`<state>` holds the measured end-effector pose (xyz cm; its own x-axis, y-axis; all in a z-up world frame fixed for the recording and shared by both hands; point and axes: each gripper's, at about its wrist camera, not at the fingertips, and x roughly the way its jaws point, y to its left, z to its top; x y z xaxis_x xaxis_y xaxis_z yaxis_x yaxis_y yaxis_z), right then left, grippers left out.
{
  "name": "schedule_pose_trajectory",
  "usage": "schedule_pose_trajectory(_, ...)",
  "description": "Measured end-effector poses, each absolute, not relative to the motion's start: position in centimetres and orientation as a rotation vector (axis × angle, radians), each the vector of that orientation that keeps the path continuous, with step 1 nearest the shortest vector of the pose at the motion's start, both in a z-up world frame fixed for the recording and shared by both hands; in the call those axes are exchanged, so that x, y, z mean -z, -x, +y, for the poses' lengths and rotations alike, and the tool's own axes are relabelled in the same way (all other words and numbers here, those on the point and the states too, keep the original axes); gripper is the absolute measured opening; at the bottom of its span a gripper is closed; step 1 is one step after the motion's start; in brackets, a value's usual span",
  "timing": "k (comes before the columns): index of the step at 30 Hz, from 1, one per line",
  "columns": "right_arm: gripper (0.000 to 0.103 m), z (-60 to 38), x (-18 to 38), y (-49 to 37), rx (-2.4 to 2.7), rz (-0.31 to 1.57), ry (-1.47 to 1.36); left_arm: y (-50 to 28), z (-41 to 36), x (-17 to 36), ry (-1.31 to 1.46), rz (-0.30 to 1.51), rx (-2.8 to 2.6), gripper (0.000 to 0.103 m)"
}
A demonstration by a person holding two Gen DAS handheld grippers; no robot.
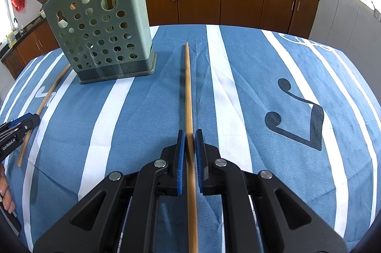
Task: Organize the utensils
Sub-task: 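Lower the right tool onto a chopstick and close it while the left tool grasps another, then lift both held chopsticks upright and carry them over the green holder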
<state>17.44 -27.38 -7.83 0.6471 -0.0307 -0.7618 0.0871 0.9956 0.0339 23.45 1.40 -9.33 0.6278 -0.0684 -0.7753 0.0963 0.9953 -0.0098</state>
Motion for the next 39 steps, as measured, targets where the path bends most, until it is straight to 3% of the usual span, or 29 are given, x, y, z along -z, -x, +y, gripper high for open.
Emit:
schedule_pose_trajectory(10,0.01,-27.2,7.9,-16.5,0.06,0.866,-0.075,-22.5,1.2,9.3,-0.055,0.888,0.086,0.024)
schedule_pose_trajectory(14,0.007,-27.1,7.9,-16.3,0.061,0.865,-0.071,-22.3,1.2,9.3,-0.051,0.887,0.086,0.009)
schedule_pose_trajectory(26,0.007,-27.4,7.1,-15.1,0.051,0.829,-0.082,-21.1,1.7,8.3,-0.041,0.879,0.101,0.008)
schedule_pose_trajectory(39,0.007,-28.7,2.2,-13.3,0.048,0.669,-0.129,-19.1,2.0,2.8,-0.011,0.735,0.128,0.008)
